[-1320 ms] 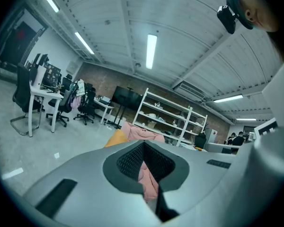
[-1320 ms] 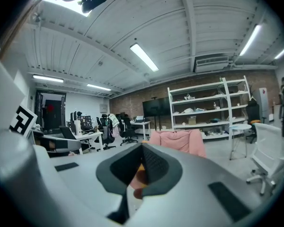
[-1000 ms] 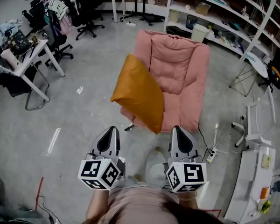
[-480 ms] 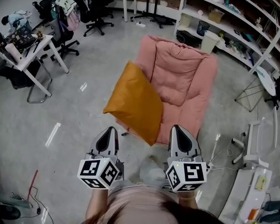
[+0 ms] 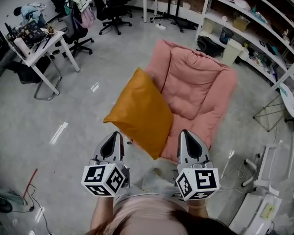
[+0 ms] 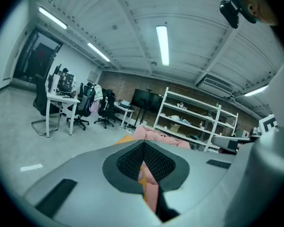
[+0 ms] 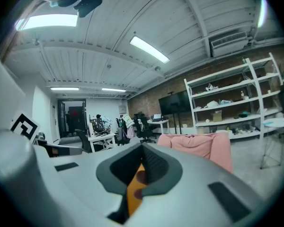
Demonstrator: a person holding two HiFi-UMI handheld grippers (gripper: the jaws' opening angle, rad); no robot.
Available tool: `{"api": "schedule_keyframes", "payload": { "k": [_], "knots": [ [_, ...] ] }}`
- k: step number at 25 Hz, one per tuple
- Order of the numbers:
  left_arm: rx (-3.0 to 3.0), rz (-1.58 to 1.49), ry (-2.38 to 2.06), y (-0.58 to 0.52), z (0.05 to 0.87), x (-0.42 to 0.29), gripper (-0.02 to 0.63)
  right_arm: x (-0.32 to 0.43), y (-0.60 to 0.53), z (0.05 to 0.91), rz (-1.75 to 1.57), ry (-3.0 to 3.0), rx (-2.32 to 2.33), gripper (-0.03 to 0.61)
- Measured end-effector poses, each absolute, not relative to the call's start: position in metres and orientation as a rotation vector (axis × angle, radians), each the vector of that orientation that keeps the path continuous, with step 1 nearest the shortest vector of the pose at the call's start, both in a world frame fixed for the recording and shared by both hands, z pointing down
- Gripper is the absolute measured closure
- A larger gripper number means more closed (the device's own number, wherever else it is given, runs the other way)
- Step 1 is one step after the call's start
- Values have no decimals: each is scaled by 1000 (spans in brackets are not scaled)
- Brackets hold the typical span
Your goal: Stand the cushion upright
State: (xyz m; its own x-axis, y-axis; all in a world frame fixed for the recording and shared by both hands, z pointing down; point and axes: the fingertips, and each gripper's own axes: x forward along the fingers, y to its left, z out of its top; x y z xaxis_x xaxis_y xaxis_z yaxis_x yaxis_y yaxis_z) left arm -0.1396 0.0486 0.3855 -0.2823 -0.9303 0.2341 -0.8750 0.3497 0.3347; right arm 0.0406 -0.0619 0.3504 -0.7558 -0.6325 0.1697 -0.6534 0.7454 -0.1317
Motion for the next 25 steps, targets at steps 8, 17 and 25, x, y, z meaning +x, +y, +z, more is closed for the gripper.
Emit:
{"api": "schedule_keyframes", "payload": {
  "k": [8, 17, 25],
  "knots": [
    [1479, -212, -2288, 45, 392, -131, 617, 46, -87, 356, 302, -2846, 935, 563],
    [1371, -193, -2316, 63, 404, -135, 604, 39, -84, 368, 346, -2864, 798, 563],
    [1285, -176, -2298, 66, 423, -150, 568, 31, -94, 378, 381, -2848, 755, 561]
  ]
}}
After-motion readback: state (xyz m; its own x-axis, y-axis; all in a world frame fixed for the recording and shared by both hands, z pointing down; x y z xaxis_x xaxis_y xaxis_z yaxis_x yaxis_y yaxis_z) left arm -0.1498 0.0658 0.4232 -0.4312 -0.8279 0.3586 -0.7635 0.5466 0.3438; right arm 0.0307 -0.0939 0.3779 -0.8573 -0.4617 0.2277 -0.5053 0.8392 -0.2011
